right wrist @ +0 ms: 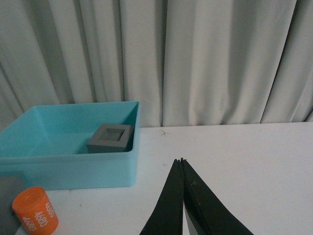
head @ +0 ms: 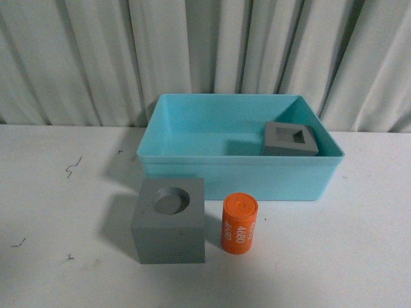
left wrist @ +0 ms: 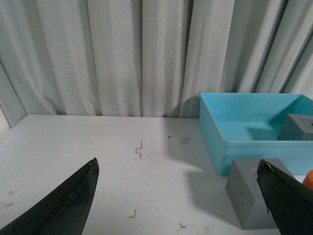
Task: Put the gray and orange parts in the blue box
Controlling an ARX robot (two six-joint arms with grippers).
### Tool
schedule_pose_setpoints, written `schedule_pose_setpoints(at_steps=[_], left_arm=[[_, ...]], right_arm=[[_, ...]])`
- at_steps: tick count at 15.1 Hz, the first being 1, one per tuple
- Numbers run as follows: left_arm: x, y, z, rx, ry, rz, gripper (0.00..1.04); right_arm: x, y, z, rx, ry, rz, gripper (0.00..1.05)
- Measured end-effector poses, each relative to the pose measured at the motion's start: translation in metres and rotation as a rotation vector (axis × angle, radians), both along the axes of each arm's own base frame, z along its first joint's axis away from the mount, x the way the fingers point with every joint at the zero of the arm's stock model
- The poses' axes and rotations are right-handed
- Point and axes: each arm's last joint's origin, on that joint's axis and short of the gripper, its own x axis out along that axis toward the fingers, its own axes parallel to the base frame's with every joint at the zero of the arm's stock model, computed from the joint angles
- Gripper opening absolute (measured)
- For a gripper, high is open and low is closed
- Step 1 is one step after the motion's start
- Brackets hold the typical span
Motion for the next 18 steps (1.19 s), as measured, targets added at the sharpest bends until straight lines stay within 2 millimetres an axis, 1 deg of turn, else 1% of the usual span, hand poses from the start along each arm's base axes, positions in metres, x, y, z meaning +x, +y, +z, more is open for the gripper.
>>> schedule_pose_setpoints(at_steps=[5,12,13,14,15,16,18], left_arm=[[0.0,0.0,0.0,0.0,0.0,0.0,0.98],[0.0,0.0,0.0,0.0,0.0,0.0,0.98],[0.0,0.0,0.0,0.0,0.0,0.0,0.98],[0.0,0.0,0.0,0.0,0.0,0.0,0.98],[0.0,0.0,0.0,0.0,0.0,0.0,0.98],[0.0,0.0,0.0,0.0,0.0,0.0,0.98],[0.0,0.0,0.0,0.0,0.0,0.0,0.98]], right_arm=[[-0.01,0.0,0.0,0.0,0.005,0.0,0.02],[-0.013,0.0,0.0,0.0,0.004,0.0,0.02],[-0.016,0.0,-0.001,0.0,0.005,0.0,0.02],[-0.027,0.0,-0.004,0.0,0.021,0.0,0.02],[-0.027,0.0,-0.004,0.0,0.012,0.001,0.02],[-0.027,0.0,-0.004,-0.001,0.014,0.001,0.08],[-0.027,0.0,-0.004,-0.001,0.014,0.001,0.37]])
